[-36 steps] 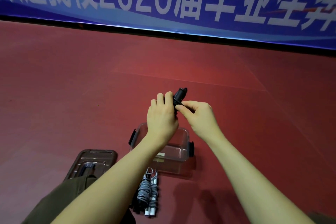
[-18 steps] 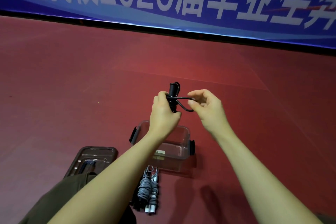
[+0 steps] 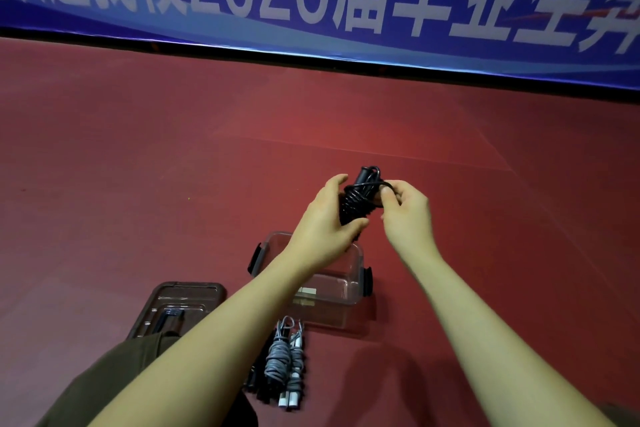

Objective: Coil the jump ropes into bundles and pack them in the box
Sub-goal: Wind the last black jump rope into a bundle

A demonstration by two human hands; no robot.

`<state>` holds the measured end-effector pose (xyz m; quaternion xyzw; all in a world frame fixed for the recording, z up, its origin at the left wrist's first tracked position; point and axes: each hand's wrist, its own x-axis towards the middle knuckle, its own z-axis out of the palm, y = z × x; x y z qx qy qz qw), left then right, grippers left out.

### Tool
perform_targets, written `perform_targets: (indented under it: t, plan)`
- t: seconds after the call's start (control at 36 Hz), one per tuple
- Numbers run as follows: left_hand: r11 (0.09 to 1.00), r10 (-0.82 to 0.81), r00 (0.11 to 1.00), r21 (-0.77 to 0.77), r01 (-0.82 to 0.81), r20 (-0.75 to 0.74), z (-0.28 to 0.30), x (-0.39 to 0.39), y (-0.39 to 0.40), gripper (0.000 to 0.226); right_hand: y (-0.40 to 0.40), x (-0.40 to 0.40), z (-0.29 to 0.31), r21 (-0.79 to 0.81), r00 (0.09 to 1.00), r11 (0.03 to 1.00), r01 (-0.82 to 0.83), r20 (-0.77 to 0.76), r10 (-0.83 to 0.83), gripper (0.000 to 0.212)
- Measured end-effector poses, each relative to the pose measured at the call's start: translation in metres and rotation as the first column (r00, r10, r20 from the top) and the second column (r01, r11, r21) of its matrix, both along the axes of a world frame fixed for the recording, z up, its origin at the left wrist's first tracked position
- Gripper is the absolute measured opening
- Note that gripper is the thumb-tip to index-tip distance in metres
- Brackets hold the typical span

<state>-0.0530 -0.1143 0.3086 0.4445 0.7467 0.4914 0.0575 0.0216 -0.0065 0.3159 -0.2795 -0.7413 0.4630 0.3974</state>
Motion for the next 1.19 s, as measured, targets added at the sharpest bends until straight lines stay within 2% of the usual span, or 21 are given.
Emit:
perform_targets:
  t: [0.08,0.17,0.25,0.31,0.36,0.42,0.47,0.56,0.61,0.72,0.81,0.92,1.0,1.19]
  plan:
    - [0.992,0.090,0.955,-0.060,-0.111,-0.284,-0.011,0.010,0.004,0.068,-0.002,-0.002,-0.003,0.047,0.999,0.998,0.033,0.014,-0.033,0.023]
    - [0.972,0.181,0.909,-0.075,-0.224,-0.376,-0.016,0.014,0.007,0.074,-0.008,-0.005,-0.005,0.077,0.999,0.997,0.026,0.022,-0.027,0.023]
    - [0.934,0.289,0.887,-0.098,-0.344,-0.359,-0.013,0.009,0.007,0.076,-0.015,-0.006,-0.002,0.081,0.999,0.996,-0.037,0.023,0.035,0.025]
    - [0.913,0.328,0.899,-0.146,-0.380,-0.288,-0.009,0.004,0.008,0.065,-0.019,-0.008,0.000,0.071,0.992,0.990,-0.121,0.039,0.119,0.031]
    - [0.927,0.303,0.931,-0.162,-0.337,-0.204,-0.007,0.001,0.009,0.050,-0.019,-0.007,0.000,0.067,0.982,0.981,-0.182,0.057,0.178,0.037]
    - [0.949,0.244,0.962,-0.174,-0.262,-0.118,-0.006,-0.003,0.010,0.047,-0.016,-0.005,-0.001,0.093,0.976,0.974,-0.205,0.093,0.196,0.038]
    - [0.964,0.191,0.981,-0.183,-0.192,-0.024,-0.005,-0.007,0.009,0.057,-0.014,-0.002,-0.001,0.121,0.971,0.968,-0.218,0.126,0.203,0.038]
    - [0.978,0.126,0.988,-0.177,-0.109,0.086,-0.003,-0.009,0.008,0.084,-0.012,0.001,0.000,0.154,0.970,0.964,-0.217,0.146,0.195,0.033]
    - [0.969,0.139,0.989,-0.216,-0.123,0.056,0.000,-0.009,0.007,0.084,-0.011,0.001,-0.001,0.153,0.975,0.969,-0.192,0.141,0.170,0.025]
    - [0.948,0.202,0.974,-0.229,-0.220,-0.099,0.001,-0.008,0.006,0.055,-0.008,0.002,0.000,0.163,0.996,0.984,-0.068,0.061,0.059,0.004]
    - [0.954,0.169,0.978,-0.231,-0.193,-0.119,-0.001,-0.006,0.009,0.051,-0.009,0.003,0.001,0.138,0.999,0.990,-0.040,-0.001,0.041,0.006]
    - [0.944,0.163,0.966,-0.254,-0.211,-0.199,-0.003,-0.009,0.009,0.050,-0.014,0.004,0.004,0.081,0.991,0.992,-0.101,-0.085,0.108,0.011]
    - [0.936,0.204,0.954,-0.241,-0.256,-0.221,-0.003,-0.010,0.007,0.055,-0.016,0.005,0.004,0.042,0.987,0.991,-0.130,-0.091,0.133,0.012]
    - [0.918,0.248,0.932,-0.242,-0.313,-0.264,0.001,-0.007,0.008,0.060,-0.012,0.002,0.004,-0.013,0.996,0.997,-0.079,-0.048,0.078,0.018]
